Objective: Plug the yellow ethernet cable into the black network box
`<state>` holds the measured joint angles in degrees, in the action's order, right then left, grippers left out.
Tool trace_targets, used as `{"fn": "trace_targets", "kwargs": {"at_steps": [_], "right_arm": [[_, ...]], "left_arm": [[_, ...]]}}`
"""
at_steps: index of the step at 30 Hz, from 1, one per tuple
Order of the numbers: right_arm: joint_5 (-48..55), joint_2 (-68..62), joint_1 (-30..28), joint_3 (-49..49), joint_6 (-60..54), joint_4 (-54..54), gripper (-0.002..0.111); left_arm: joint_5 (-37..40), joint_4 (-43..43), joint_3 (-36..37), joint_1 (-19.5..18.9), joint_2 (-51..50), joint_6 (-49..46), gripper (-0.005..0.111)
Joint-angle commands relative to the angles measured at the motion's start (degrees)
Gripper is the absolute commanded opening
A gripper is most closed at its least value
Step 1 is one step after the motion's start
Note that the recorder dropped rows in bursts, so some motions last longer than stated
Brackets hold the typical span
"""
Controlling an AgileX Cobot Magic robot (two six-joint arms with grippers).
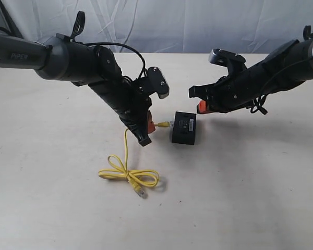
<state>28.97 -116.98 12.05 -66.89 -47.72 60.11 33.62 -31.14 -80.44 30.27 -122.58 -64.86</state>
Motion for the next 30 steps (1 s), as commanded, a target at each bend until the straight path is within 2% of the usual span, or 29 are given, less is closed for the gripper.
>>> {"fn": "trace_targets", "kwargs": {"at_steps": [1, 7, 16, 30], "right_arm": [[-1.2, -0.1, 0.0, -0.2, 2.0, -2.8, 0.000], [-2.2, -0.1, 0.0, -0.2, 7.7, -8.9, 0.000], [2.2, -2.4, 0.0, -0.2, 7.8, -8.6, 0.000], [3.7, -2.5, 0.1, -0.2, 4.9, -6.3, 0.000]], "left_arm": [[2.3, -0.6, 0.3, 0.0, -0.1, -0.7, 0.000], [3.7, -0.4, 0.3, 0.0, -0.1, -1.9, 0.000], [2.9, -1.8, 0.3, 0.0, -0.1, -1.9, 0.000], [0.7, -5.9, 0.3, 0.2, -0.2, -4.7, 0.000]]}}
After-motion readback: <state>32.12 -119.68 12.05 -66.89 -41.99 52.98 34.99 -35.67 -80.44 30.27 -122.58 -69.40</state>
